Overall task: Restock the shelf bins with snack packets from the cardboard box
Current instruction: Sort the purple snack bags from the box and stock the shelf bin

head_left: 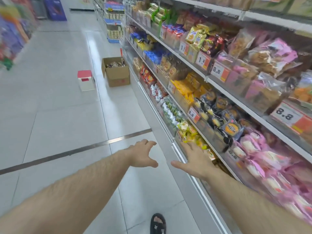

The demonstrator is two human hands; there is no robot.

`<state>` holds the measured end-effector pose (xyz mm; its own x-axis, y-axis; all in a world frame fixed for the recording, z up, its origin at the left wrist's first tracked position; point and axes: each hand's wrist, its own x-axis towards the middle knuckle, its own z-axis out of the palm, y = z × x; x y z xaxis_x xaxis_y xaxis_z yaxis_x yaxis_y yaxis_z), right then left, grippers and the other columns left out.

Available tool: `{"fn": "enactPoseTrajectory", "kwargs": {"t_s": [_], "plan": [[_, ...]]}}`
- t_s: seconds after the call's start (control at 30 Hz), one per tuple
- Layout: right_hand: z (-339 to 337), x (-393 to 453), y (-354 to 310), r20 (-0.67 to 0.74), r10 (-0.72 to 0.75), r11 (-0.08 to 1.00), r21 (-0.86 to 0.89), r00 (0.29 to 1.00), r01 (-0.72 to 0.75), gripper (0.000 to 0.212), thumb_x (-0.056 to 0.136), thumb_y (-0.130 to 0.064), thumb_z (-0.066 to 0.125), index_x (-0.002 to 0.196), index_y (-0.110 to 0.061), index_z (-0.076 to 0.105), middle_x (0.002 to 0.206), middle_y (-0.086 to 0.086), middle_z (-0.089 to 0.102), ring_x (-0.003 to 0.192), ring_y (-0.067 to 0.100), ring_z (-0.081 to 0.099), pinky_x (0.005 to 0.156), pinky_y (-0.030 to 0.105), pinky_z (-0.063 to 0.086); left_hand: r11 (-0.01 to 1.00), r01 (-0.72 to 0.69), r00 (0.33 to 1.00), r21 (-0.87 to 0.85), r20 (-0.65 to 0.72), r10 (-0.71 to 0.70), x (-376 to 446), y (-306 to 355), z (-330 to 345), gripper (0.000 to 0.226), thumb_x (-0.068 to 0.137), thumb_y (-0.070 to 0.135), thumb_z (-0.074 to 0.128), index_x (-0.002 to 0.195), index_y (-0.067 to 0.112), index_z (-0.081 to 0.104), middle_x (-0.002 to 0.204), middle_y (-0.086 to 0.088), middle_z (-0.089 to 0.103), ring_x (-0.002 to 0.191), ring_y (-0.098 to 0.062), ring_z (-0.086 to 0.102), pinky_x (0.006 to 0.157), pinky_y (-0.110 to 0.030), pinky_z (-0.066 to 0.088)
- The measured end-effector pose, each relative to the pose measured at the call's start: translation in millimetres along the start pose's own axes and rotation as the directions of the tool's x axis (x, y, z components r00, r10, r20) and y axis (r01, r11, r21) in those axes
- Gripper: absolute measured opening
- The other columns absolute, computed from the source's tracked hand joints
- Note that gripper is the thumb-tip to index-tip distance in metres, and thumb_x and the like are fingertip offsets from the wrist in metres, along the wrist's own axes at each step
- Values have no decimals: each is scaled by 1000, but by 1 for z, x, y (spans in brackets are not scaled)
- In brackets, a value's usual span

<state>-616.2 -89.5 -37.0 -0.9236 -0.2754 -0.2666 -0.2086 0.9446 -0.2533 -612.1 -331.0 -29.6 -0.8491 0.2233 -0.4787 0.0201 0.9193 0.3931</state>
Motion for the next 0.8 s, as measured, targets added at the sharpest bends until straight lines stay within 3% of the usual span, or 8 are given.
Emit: {"fn": "enactPoseTrajectory", "kwargs": {"t_s": [0.17,0.33,0.5,0.8], "plan": [[-43,142,-24,36,-65,998,29,997,64,106,67,-88,37,154,-32,18,159,4,23,146,25,20,115,47,21,997,58,997,-45,-39,-60,81,-45,-94,90,80,52,66,154,31,18,154,3,25,141,-21,28,108,-36,34],[-70,271,-75,64,-128,992,4,990,128,93,77,-80,45,153,-32,20,156,3,27,145,23,23,113,46,20,994,72,995,-77,-59,-76,154,-110,-169,90,81,51,66,155,29,19,154,3,26,140,-22,30,110,-41,34],[-74,406,-142,41,-106,994,5,994,105,105,62,-88,30,152,-35,21,157,0,27,144,25,25,114,48,22,992,61,996,-115,-51,-67,239,-212,-236,98,72,59,62,154,32,17,156,4,23,142,-22,28,110,-42,35],[-97,608,-279,112,-45,994,99,993,34,81,84,-72,48,151,-33,27,154,0,30,142,22,28,116,45,22,988,86,996,-129,-2,-87,346,-386,-395,97,71,62,61,153,35,17,155,4,25,140,-26,29,111,-45,35]]}}
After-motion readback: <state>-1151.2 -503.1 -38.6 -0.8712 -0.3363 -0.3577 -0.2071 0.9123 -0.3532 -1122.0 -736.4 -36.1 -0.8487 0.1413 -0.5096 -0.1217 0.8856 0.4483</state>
